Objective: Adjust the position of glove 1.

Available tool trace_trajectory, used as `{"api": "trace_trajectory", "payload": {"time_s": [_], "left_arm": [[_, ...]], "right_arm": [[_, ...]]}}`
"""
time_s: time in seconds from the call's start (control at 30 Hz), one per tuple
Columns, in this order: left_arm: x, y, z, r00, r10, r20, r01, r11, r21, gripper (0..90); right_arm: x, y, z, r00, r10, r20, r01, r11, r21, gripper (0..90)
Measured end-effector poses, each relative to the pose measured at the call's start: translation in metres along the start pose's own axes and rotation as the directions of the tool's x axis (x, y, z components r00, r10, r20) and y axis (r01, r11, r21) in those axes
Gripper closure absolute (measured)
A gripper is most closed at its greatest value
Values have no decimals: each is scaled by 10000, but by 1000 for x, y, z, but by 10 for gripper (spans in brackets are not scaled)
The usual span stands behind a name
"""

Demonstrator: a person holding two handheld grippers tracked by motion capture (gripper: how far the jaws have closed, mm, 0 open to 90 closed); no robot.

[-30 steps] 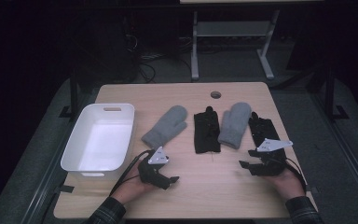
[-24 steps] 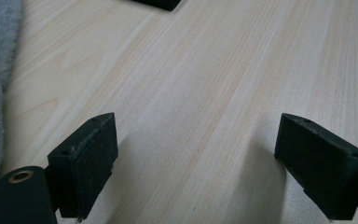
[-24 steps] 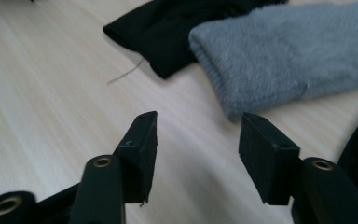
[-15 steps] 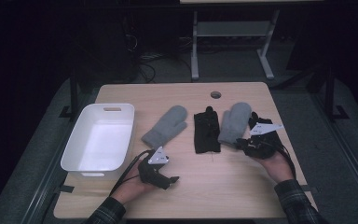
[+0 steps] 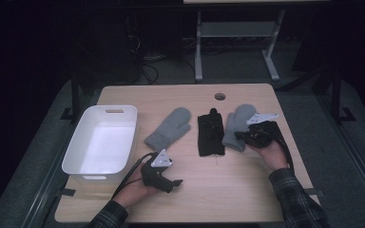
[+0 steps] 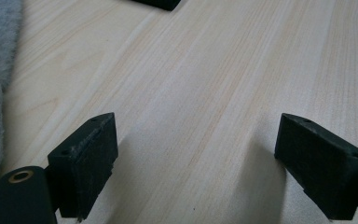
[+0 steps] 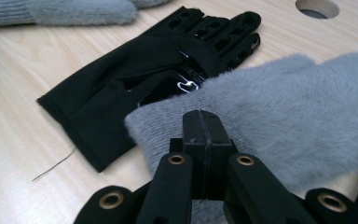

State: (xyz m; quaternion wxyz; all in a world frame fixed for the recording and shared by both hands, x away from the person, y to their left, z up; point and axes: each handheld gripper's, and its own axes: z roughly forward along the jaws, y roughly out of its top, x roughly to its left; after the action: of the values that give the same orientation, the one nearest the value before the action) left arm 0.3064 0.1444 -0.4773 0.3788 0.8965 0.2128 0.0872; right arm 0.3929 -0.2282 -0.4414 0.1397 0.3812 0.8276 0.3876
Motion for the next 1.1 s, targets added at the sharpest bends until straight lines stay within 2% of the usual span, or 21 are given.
{"api": "trace_trajectory", "payload": {"time_s": [0.1, 0.17, 0.27, 0.4, 0.67, 0.87, 1.1], "left_arm": [[0, 0, 0, 10000, -1, 1, 1, 10000, 2, 122], [0, 0, 0, 10000, -31, 3, 31, 10000, -24, 122], [0, 0, 0, 10000, -30, 5, 30, 10000, -23, 122], [0, 0, 0, 10000, -29, 3, 29, 10000, -22, 122], [0, 0, 0, 10000, -26, 2, 26, 10000, -18, 122], [0, 0, 0, 10000, -27, 4, 27, 10000, -24, 122], [0, 0, 0, 10000, -11, -18, 11, 10000, -33, 122]], "right_arm": [[-3, 0, 10, 9999, 115, -32, -114, 9996, 266, 900], [-5, -2, 17, 10000, -16, -55, 19, 9984, 574, 900], [-8, -4, 19, 9997, 143, -197, -130, 9978, 651, 900], [-6, -4, 16, 9999, 0, -147, 13, 9961, 887, 900], [0, -9, 8, 9998, -21, -184, 41, 9943, 1070, 900], [7, -14, 2, 9996, -240, -174, 258, 9933, 1128, 900], [16, -22, -8, 9993, -162, -331, 201, 9922, 1230, 900]]}}
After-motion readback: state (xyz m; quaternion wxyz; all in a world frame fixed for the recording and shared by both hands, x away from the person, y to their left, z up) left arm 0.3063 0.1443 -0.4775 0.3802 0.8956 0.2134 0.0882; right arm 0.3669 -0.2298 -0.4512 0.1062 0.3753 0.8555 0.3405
